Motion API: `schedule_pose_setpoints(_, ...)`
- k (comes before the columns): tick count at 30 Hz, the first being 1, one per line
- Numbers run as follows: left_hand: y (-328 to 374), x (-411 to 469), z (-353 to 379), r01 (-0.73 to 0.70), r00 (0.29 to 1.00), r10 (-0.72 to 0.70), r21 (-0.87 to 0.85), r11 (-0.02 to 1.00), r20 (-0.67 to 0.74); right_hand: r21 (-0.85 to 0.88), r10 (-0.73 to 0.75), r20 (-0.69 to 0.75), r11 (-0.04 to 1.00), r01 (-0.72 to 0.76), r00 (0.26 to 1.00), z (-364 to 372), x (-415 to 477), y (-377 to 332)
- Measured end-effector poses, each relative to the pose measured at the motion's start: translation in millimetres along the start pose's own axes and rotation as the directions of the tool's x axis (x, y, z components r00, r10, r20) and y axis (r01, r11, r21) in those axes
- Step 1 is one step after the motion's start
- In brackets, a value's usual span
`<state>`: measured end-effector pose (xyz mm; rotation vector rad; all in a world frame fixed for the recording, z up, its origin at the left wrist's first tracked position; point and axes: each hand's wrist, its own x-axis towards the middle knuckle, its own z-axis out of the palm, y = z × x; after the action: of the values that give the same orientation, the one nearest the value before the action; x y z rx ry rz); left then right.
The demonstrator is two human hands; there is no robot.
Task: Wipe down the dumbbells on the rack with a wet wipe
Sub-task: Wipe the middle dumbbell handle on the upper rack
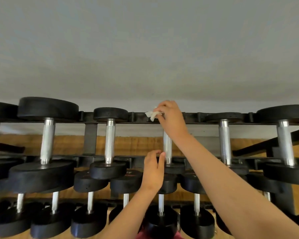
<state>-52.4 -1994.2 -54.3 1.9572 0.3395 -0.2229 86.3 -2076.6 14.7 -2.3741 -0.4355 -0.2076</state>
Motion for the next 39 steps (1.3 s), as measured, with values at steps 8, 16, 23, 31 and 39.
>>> schedule_pose_setpoints(8,-5,0,2,-0.009,1.0,0.01,-0.008,1.0,0.016,0.186,0.106,-0.123,0.979,-0.082,0.987,-28,-27,32)
schedule_pose_setpoints(16,-11,4,1,-0.018,0.999,0.017,0.02,1.0,0.039,0.255,0.229,-0.24,0.953,-0.166,0.944,-10,-38,20)
schedule_pose_setpoints(23,-9,4,3,-0.031,0.999,0.03,0.033,0.999,0.017,0.159,0.06,-0.214,0.987,-0.026,0.975,-12,-36,26)
schedule_pose_setpoints(31,-3,2,0,0.004,0.998,-0.004,-0.006,1.0,0.056,0.699,0.693,-0.124,0.569,-0.433,0.71,-8,-56,46)
schedule_pose_setpoints(39,2,0,-3,0.008,0.997,-0.006,-0.02,1.0,0.081,0.707,0.695,-0.199,0.59,-0.391,0.69,-6,-56,26)
